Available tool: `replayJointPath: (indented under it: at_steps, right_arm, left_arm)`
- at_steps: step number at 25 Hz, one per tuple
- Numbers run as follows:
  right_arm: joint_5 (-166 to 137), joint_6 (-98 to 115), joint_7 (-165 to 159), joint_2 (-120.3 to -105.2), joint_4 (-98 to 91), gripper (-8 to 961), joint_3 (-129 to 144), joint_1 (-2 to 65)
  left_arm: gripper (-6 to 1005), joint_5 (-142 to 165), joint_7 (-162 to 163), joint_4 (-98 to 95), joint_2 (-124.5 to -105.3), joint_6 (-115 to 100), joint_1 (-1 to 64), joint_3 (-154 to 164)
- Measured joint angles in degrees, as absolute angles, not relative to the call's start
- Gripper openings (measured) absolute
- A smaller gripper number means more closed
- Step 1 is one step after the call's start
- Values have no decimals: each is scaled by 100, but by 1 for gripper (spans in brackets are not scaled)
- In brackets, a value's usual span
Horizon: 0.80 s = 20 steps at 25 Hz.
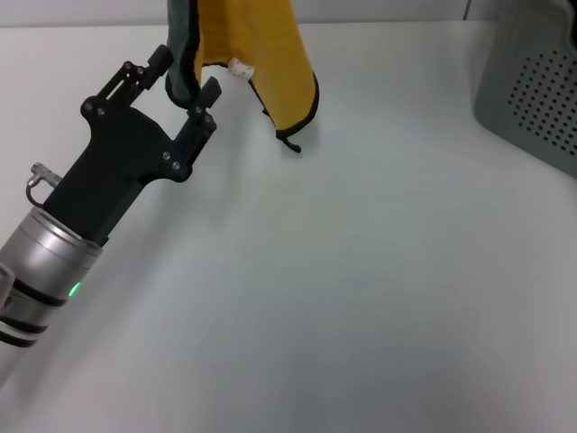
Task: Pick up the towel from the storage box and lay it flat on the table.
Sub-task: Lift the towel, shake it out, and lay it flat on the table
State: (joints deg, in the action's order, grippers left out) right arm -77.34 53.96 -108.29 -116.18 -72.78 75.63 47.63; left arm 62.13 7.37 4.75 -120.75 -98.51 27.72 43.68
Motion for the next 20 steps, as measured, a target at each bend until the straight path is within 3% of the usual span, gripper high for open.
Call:
replayJointPath:
  at_steps: [5, 20]
  right_arm:
    - [-7707, 5420, -10828, -11618, -7295, 15, 7568, 4741]
    - [-7628, 5456, -10818, -11609, -7321, 16, 7546, 4661]
  left_arm:
    - [491, 6195, 738, 477, -12075, -9785, 2772, 4355]
    - [434, 6198, 946, 615, -12075, -9742, 2779, 3951]
